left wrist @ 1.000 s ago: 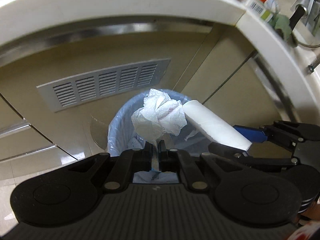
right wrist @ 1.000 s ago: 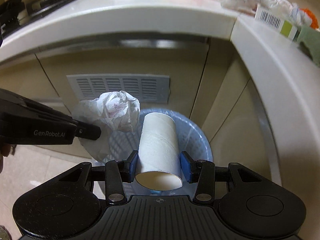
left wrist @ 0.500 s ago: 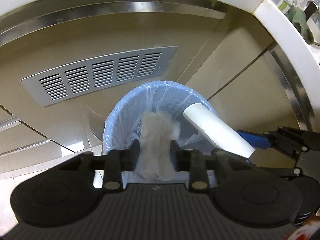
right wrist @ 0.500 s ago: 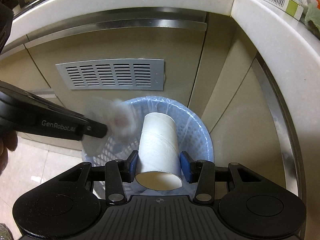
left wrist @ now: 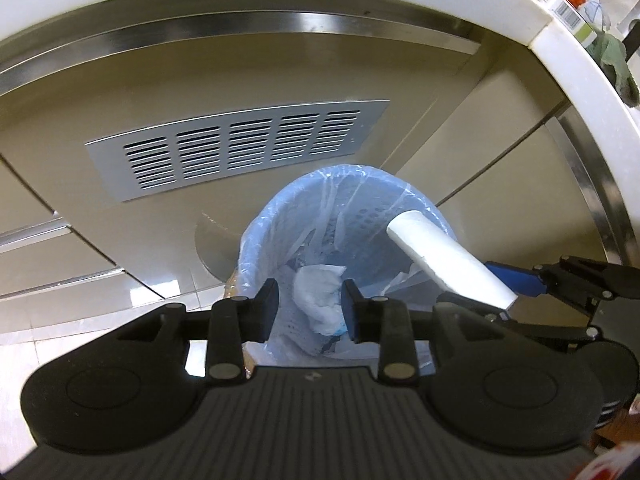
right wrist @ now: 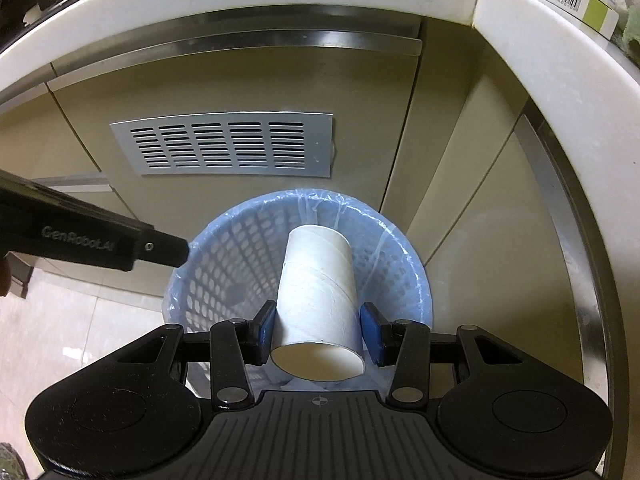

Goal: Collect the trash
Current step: 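Carry tube and tissue over the wastebasket and open both grippers, then raise both tools back toward the counter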

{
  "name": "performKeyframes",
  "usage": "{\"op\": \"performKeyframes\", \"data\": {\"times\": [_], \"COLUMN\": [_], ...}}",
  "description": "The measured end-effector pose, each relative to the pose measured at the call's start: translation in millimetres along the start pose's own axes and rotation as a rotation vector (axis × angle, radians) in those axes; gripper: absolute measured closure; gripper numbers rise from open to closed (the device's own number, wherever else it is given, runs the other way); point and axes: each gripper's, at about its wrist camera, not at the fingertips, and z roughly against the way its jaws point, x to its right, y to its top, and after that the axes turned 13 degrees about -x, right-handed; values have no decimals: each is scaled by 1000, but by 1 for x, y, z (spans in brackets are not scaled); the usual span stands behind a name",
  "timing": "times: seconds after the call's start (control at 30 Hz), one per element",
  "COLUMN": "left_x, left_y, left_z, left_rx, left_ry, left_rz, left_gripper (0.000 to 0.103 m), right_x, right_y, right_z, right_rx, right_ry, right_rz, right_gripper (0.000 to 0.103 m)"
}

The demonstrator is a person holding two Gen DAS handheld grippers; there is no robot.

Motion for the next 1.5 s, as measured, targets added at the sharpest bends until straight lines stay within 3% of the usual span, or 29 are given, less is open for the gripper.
{"op": "performKeyframes", "data": {"times": [0.53, 0.63, 1.07, 1.27, 1.5], "left_x": [-7, -8, -14, -14, -9], "left_y": [-4, -4, -9, -10, -12], "left_z": [10, 10, 17, 36, 73], "left_rx": [12, 12, 29, 77, 158], "left_ry": [8, 10, 15, 14, 8], "left_rz": [21, 22, 33, 29, -6], "left_gripper": [74, 74, 74, 74, 74], "right_x": [-4, -2, -5, -14, -23], "right_y": [12, 13, 8, 12, 20], "right_z": [-1, -3, 2, 18, 63], "right_rx": [38, 60, 28, 57, 155], "right_ry": [23, 39, 52, 61, 54], "right_rz": [-7, -32, -12, 11, 28], "right_gripper": [57, 20, 20, 20, 20]}}
